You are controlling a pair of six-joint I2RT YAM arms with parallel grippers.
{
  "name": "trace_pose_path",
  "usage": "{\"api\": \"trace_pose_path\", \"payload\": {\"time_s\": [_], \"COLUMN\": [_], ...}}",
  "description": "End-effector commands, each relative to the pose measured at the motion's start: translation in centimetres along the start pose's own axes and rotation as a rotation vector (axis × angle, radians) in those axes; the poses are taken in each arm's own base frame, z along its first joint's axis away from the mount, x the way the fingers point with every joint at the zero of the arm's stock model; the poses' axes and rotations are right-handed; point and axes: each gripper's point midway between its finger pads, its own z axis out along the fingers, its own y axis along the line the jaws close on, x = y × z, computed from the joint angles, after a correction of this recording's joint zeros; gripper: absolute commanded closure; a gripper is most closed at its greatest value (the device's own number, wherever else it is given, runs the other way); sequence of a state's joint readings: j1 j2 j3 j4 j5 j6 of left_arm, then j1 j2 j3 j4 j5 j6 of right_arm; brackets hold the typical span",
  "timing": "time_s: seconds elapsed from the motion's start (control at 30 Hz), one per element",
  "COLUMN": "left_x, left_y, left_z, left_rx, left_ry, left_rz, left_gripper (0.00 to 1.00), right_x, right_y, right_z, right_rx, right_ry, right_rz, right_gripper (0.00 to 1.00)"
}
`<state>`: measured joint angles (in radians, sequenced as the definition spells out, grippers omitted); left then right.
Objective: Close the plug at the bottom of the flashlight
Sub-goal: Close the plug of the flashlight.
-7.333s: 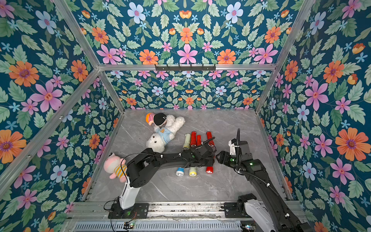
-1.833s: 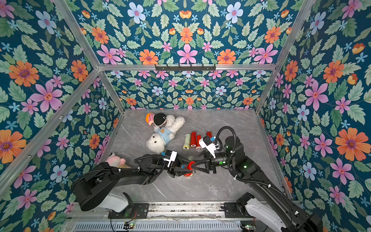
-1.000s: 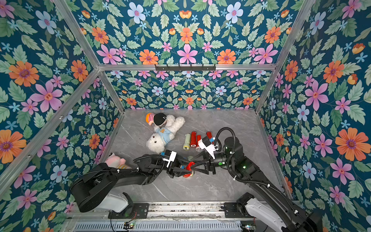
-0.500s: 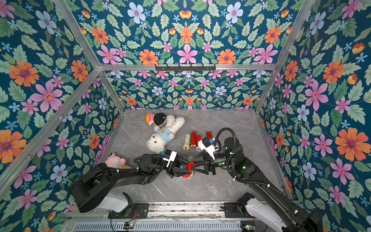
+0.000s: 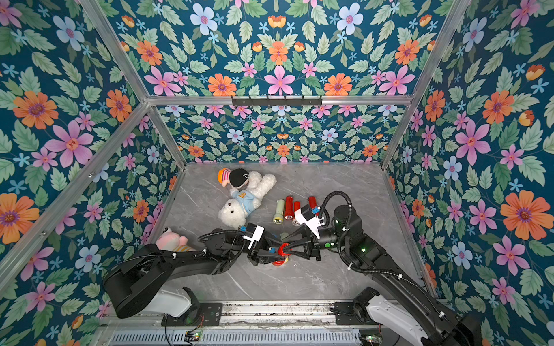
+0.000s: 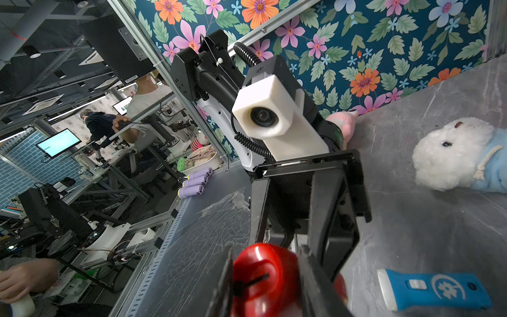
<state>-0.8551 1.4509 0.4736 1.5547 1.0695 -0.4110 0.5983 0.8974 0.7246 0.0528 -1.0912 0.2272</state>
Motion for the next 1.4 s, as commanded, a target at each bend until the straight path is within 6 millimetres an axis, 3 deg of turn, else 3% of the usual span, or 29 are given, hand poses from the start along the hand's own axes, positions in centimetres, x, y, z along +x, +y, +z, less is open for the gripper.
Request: {"api": "trace_pose_path", "payload": {"time_s": [0.0,0.4,0.67,0.87,1.03,1.37], "left_x": [-4.0,-4.7,-4.9,-4.8,-4.7,-4.6], "left_y": [-0.3,-1.0,-1.2,-1.1,-1.1,-1.2], "left_z": [-0.1,-0.1,-0.2,-0.3,-0.3,-0.5], "left_rx": [-0.023,-0.006,-0.005,-0.007,-0.01,-0.013], "left_ry": [-0.128,-0.136,-0.14,-0.138,-0.137,-0.134], "left_rz": [0.152,0.176,0.182,0.186,0.183,0.184], "left_gripper": [1.0,1.0,1.0,1.0,1.0,1.0], "right_x": [1.2,1.4,1.5,1.4,1.2,0.7], "right_y": [-0.2,-0.4,-0.4,-0.8,-1.2,-4.9], "right_z": [0.2,0.5,0.6,0.7,0.7,-0.3], "right_rx": [-0.01,-0.029,-0.042,-0.025,0.003,0.254], "right_ry": [0.036,0.051,0.061,0.059,0.051,0.013], "right_rz": [0.041,0.06,0.074,0.077,0.074,0.08], "right_gripper": [0.63,0.68,0.79,0.93,0.95,0.98]}}
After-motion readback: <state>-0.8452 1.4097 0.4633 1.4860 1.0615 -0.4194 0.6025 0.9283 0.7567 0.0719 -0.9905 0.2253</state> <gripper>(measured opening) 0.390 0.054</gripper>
